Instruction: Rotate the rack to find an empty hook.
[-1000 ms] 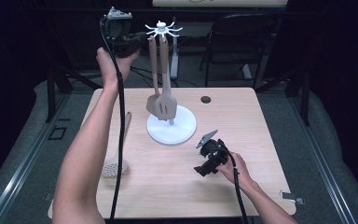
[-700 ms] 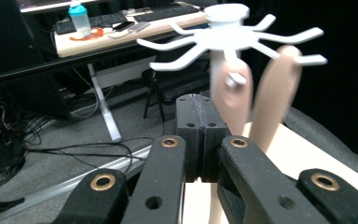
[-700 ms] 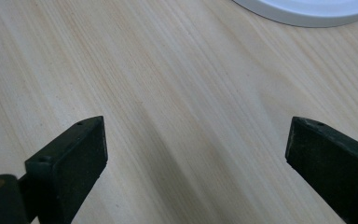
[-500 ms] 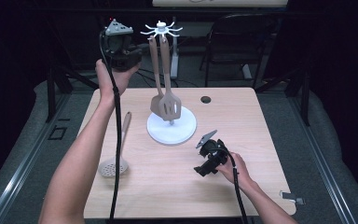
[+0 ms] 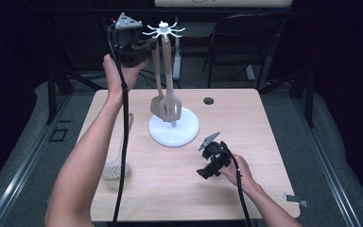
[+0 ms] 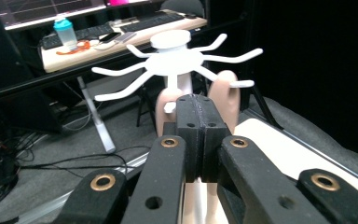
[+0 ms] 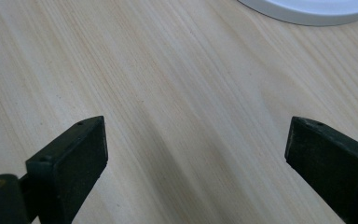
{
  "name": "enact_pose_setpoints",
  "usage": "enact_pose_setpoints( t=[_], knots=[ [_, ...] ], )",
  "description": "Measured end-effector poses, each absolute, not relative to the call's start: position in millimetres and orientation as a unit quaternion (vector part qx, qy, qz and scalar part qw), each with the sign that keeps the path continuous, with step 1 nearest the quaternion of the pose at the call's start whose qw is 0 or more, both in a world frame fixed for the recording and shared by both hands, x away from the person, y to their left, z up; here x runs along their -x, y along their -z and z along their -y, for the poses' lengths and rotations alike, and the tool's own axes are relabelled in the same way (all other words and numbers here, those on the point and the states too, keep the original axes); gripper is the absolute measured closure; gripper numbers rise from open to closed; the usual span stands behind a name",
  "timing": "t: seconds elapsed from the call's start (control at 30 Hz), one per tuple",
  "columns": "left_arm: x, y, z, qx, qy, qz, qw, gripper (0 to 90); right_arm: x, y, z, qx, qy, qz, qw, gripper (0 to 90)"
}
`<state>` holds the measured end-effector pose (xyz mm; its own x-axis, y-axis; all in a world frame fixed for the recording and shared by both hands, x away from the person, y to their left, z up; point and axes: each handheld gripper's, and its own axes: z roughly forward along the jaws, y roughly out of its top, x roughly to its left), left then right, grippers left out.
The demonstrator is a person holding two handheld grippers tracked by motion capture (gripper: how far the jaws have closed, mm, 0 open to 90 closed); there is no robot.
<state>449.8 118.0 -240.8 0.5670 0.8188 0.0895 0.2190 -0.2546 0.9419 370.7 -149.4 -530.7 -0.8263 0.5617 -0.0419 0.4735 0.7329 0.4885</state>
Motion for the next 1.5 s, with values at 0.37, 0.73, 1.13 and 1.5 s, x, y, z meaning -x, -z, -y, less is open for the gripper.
enact_pose_setpoints(
  t=[0.37,0.73,1.13,1.5],
  knots=[
    [-455,242,-123,-0.723,-0.309,-0.369,0.495,90.0,-371,530,149,-0.271,-0.227,-0.930,0.096,5.6],
    [-462,243,-130,-0.715,-0.314,-0.384,0.492,90.0,-369,531,148,-0.281,-0.239,-0.925,0.095,5.7],
    [-470,243,-133,-0.713,-0.322,-0.390,0.486,90.0,-368,533,147,-0.290,-0.249,-0.919,0.095,5.7],
    [-481,244,-134,-0.707,-0.324,-0.401,0.485,90.0,-370,531,147,-0.272,-0.230,-0.930,0.087,5.7]
  ],
)
